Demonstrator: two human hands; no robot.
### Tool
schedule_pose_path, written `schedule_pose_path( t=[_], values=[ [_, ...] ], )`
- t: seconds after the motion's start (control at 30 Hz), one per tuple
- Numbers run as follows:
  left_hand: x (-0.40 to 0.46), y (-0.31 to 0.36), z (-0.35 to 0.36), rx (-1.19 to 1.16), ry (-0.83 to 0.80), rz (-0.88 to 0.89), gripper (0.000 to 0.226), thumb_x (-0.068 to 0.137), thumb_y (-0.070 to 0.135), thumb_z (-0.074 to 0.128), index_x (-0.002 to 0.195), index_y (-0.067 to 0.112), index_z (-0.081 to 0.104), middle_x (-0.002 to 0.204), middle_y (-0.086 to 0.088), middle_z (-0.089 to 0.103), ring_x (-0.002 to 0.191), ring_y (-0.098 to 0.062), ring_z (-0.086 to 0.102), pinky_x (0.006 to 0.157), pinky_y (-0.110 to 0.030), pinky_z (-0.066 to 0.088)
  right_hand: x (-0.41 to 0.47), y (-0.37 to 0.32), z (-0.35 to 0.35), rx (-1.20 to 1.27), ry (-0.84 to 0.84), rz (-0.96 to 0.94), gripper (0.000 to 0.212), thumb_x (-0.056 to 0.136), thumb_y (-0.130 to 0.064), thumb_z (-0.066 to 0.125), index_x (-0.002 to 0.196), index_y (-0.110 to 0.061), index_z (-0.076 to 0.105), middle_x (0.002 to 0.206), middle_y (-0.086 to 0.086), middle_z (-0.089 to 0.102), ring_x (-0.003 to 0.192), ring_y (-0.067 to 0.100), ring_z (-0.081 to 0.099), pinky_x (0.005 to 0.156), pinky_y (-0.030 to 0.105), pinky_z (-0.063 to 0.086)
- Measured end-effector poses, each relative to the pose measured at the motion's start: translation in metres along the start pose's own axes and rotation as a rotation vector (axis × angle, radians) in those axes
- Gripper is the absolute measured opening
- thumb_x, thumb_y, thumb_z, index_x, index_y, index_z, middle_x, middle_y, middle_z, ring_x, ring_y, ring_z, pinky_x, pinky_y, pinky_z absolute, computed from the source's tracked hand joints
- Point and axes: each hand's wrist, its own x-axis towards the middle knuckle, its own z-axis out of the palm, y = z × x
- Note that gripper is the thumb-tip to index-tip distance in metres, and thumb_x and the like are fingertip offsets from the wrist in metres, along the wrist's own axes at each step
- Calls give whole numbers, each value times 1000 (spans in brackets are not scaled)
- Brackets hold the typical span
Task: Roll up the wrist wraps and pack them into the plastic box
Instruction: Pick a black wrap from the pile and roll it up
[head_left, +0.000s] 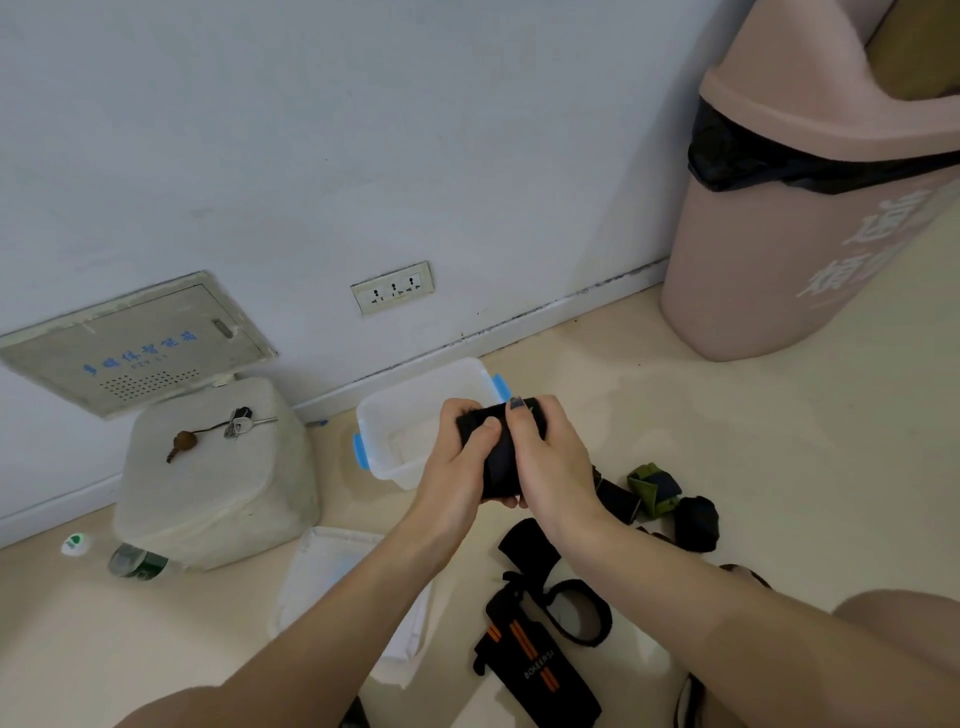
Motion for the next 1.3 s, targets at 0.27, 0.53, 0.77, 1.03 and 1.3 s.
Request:
schedule_pose_path(
  t=[0.27,0.53,0.77,1.03,1.3],
  values=[
    [5,-8,-7,19,-29,-243,20,105,35,50,116,19,53,116,-10,63,95,-26,71,67,-35,60,4,1,-18,-219,-160,184,49,103,-62,35,125,-21,51,113,3,63,99,23,67,73,37,63],
    [-4,-39,-17,188,-159,-341,25,105,35,52,122,18,55,122,-11,65,107,-28,70,72,-37,62,-6,25,-57,-571,-497,-179,71,89,-41,72,152,-36,39,149,-8,46,132,8,45,106,29,42],
    [9,-73,-10,286,-232,-463,29,105,39,52,122,17,58,123,-10,64,110,-26,68,84,-45,63,1,83,-56,-993,-517,-334,64,77,-38,81,130,-20,50,120,0,57,106,20,58,88,43,54],
    [42,-149,-21,164,-95,-669,43,106,49,44,137,20,43,124,-13,65,105,-28,72,89,-41,62,67,159,-81,-1085,-425,-66,60,81,-39,79,126,-13,49,119,5,53,107,26,58,87,43,54],
    [70,-234,-22,716,-332,-543,42,100,25,61,139,21,48,111,3,59,91,-14,58,75,-23,48,129,243,-111,-1224,-229,88,64,89,-44,71,135,-9,47,131,12,56,118,32,56,92,41,50]
  ],
)
